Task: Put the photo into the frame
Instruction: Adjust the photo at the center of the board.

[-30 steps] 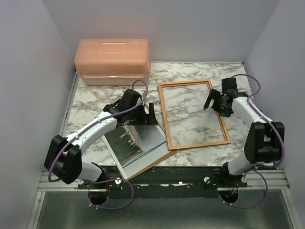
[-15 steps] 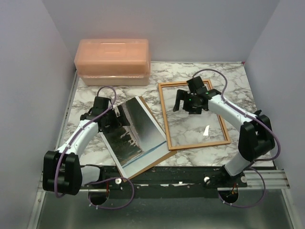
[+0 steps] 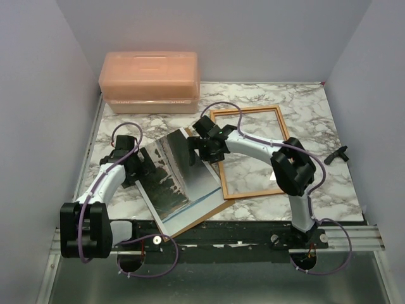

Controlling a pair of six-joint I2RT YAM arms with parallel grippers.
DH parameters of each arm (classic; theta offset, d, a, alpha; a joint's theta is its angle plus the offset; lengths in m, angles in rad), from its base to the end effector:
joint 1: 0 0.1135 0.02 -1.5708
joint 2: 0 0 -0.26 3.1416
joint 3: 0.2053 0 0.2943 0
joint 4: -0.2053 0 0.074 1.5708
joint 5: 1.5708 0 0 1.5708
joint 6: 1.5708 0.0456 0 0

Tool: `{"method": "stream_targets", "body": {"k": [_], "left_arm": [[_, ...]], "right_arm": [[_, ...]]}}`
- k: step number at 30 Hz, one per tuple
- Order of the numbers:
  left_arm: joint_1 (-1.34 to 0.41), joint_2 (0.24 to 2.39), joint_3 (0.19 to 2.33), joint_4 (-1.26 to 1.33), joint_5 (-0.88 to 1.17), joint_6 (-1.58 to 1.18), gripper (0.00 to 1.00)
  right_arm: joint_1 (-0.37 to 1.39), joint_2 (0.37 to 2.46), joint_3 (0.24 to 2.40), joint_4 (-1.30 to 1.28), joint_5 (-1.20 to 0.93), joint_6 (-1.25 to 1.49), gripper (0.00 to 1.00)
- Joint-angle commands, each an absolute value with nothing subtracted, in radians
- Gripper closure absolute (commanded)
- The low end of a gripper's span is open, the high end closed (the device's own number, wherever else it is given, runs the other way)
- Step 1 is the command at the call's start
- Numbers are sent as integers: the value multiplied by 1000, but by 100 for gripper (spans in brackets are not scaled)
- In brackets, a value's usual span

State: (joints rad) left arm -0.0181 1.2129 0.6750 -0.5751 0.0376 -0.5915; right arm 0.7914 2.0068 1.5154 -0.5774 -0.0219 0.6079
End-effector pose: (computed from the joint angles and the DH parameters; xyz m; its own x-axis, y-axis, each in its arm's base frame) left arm 0.2599 -0.0064 0.1537 -0.7639 -0.5435 -0.3481 -0.4713 0.8382 -0.2744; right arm 0.3294 0.3348 0.1613 -0.9162 -0.1148 -0.3840 -0.2379 0.9268 0.2906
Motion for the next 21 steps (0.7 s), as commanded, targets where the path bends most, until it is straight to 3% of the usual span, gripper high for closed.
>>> {"method": "stream_targets", "body": {"k": [1, 13, 21], "left_arm": [[-9, 1224, 657, -574, -38, -604, 2], [-9, 1315, 648, -497, 115, -605, 3], [-9, 1336, 646, -454, 201, -614, 3]], "right_arm": [[813, 2110, 1599, -642, 93, 644, 2], [813, 2143, 1584, -697, 165, 663, 0], [813, 2104, 1453, -566, -87, 674, 1]]}}
